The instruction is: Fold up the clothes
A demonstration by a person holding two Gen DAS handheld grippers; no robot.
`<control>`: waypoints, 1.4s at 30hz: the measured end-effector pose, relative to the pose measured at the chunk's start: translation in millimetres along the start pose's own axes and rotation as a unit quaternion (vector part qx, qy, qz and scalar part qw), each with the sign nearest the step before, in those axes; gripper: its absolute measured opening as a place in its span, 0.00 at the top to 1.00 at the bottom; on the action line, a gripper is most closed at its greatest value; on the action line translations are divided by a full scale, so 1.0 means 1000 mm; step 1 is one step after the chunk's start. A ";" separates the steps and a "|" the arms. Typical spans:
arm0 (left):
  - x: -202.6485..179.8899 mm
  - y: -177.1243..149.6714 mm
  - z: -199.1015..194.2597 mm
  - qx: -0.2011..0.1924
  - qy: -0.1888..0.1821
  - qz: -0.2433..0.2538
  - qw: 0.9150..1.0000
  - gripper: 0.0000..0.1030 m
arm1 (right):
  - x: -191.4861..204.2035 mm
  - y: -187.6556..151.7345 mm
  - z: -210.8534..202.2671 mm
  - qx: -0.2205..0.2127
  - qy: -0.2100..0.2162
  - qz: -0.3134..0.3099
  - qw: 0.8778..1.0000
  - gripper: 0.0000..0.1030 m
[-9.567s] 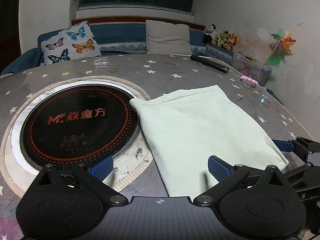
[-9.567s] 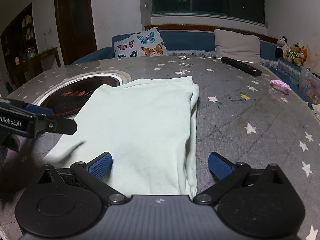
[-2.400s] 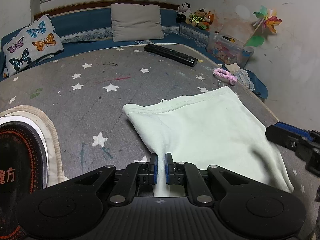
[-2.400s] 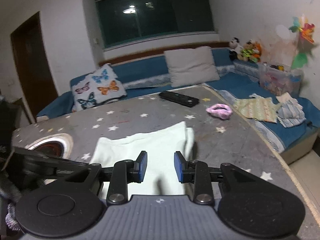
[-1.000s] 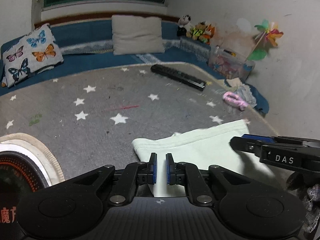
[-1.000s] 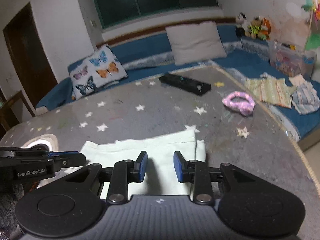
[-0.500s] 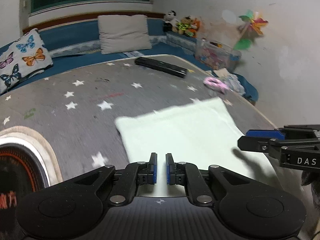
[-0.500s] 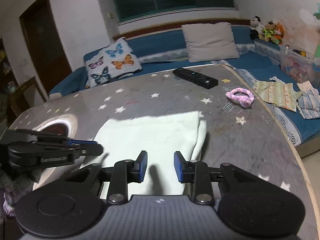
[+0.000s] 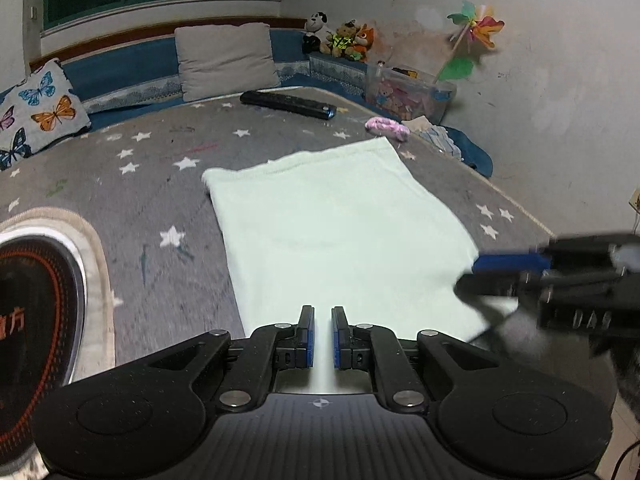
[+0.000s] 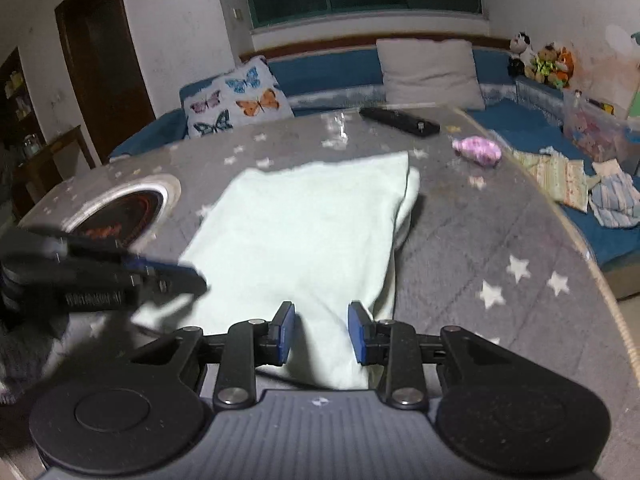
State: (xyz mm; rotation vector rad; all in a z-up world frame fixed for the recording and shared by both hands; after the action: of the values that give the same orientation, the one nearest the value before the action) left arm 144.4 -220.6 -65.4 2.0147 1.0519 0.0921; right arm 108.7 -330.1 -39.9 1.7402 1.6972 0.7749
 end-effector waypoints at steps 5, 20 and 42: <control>-0.001 -0.006 -0.001 -0.001 0.004 -0.002 1.000 0.90 | 0.002 0.024 0.006 -0.024 0.002 0.025 0.999 0.72; -0.007 -0.013 -0.015 -0.007 0.015 0.003 1.000 0.49 | 0.013 0.001 0.001 -0.023 -0.023 0.025 0.999 0.55; -0.013 -0.034 -0.045 -0.019 0.049 0.022 0.998 0.04 | 0.027 -0.028 -0.032 -0.039 -0.046 0.025 0.998 0.28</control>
State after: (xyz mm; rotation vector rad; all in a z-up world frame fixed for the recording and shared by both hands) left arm 95.7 -191.4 -56.4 2.0170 1.0591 0.2335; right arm 66.7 -301.8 -39.9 1.7435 1.5478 0.7602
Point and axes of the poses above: each gripper's, at about its wrist camera, not at the fingertips, and z roughly the way its jaws point, x to its left, y to its top, the point moved 9 cm from there along z, roughly the way its jaws point, and after that the axes turned 14 degrees about -y, right-handed, at the moved point
